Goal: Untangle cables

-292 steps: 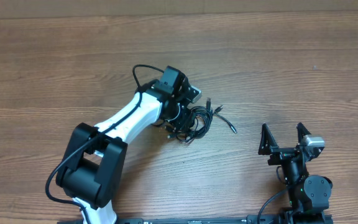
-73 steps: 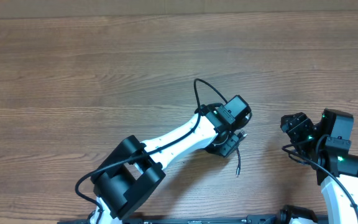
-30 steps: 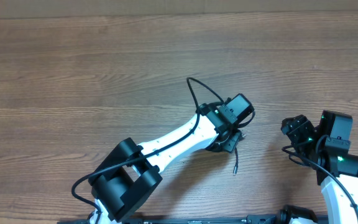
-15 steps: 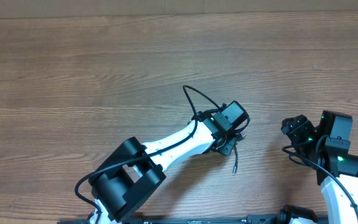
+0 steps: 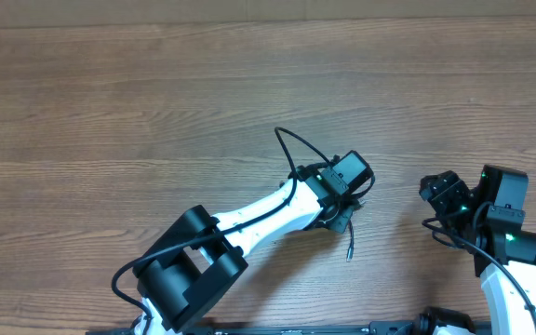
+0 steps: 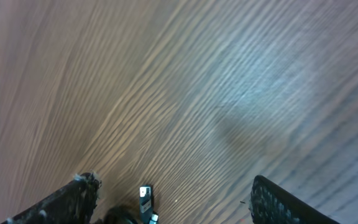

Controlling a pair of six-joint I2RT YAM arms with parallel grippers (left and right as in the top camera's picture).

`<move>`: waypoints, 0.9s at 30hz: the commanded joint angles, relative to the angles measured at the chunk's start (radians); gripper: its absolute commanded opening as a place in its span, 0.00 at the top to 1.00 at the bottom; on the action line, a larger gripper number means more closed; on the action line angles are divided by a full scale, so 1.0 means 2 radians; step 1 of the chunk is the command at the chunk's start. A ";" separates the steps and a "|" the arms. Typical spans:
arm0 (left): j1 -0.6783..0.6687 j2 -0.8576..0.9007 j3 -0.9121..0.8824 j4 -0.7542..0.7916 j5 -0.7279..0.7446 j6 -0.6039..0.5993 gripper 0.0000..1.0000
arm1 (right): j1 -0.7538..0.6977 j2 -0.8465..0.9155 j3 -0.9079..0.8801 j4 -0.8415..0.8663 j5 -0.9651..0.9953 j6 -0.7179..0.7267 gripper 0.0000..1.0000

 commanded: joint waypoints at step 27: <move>0.135 -0.021 0.212 -0.130 0.439 0.192 0.96 | 0.089 0.038 0.011 0.066 -0.264 -0.098 0.46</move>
